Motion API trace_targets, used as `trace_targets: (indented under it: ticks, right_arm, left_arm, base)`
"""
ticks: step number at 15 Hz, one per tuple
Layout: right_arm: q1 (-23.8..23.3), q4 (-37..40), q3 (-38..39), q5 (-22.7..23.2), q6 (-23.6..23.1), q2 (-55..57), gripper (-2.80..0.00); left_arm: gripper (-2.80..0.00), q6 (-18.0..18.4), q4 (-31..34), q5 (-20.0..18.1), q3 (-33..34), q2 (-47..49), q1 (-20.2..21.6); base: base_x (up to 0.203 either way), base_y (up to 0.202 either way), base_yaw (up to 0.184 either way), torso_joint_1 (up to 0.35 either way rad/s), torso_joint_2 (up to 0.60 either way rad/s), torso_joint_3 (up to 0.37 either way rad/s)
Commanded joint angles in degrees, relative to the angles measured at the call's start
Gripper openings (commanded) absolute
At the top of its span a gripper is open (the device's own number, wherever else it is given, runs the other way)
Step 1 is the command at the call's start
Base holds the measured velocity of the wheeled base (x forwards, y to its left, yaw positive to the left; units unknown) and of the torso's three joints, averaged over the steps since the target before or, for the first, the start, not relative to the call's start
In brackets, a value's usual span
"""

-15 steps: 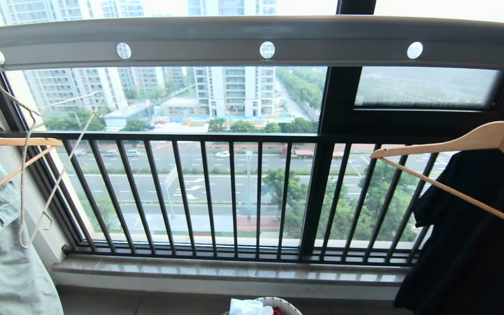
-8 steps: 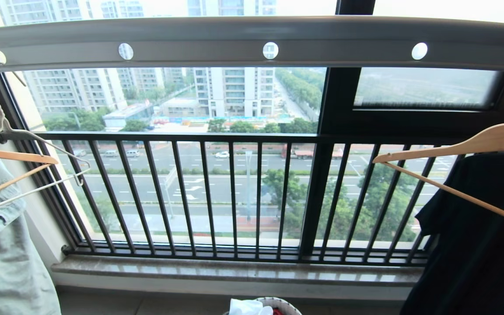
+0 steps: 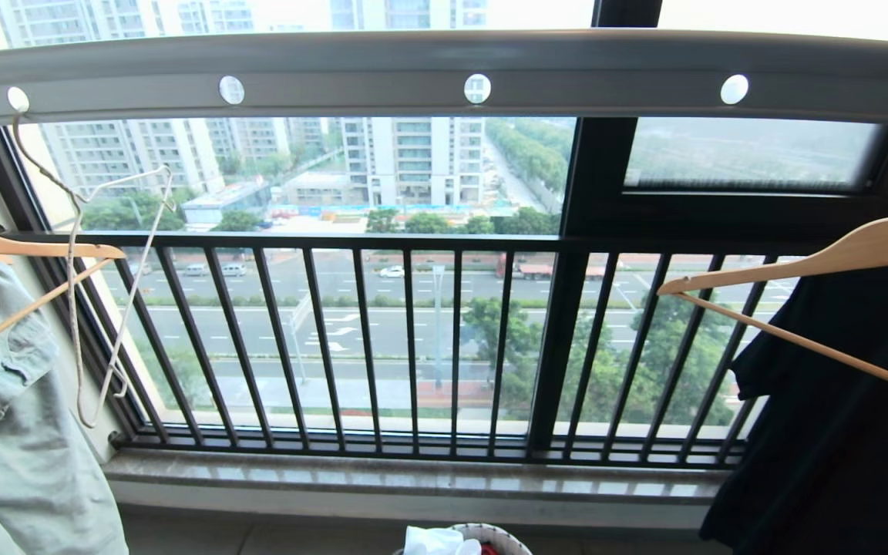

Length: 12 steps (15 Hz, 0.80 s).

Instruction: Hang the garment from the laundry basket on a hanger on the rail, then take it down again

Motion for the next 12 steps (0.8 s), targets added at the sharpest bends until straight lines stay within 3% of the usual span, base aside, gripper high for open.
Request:
trace_targets:
  ticks: [1, 3, 4, 5, 8, 12]
  right_arm:
    - [-0.1, -0.7, 6.4, 11.9, 2.4, -5.3, -2.8]
    - [0.2, -2.7, 13.4, 26.1, 8.5, -10.3, -2.8]
    - [0.2, -4.6, 17.8, 31.7, 11.1, -12.9, -2.8]
    - [0.3, -8.3, 21.9, 34.3, 12.6, -13.6, -2.8]
    - [0.3, -19.7, 33.0, 38.0, 11.8, -13.7, -2.8]
    - [0.3, -23.1, 40.5, 38.9, 9.6, -13.7, -2.8]
  left_arm:
    - [-2.8, 3.8, 0.3, 0.8, 3.6, -4.5, 0.1]
    - [-2.8, 5.9, 0.3, 0.9, 5.8, -4.5, 0.1]
    - [-2.8, 7.0, 0.1, 0.8, 6.9, -4.5, 0.1]
    - [-2.8, 7.2, 0.4, 0.7, 7.3, -4.5, 0.1]
    - [-2.8, 6.0, 0.4, 0.7, 7.3, -4.5, 0.1]
    - [-2.8, 4.4, 0.5, 0.8, 7.3, -4.5, 0.1]
  base:
    - [0.0, 0.0, 0.0, 0.0, 0.0, 0.0]
    - [0.0, 0.0, 0.0, 0.0, 0.0, 0.0]
    - [0.0, 0.0, 0.0, 0.0, 0.0, 0.0]
    - [0.0, 0.0, 0.0, 0.0, 0.0, 0.0]
    - [0.0, 0.0, 0.0, 0.0, 0.0, 0.0]
    - [0.0, 0.0, 0.0, 0.0, 0.0, 0.0]
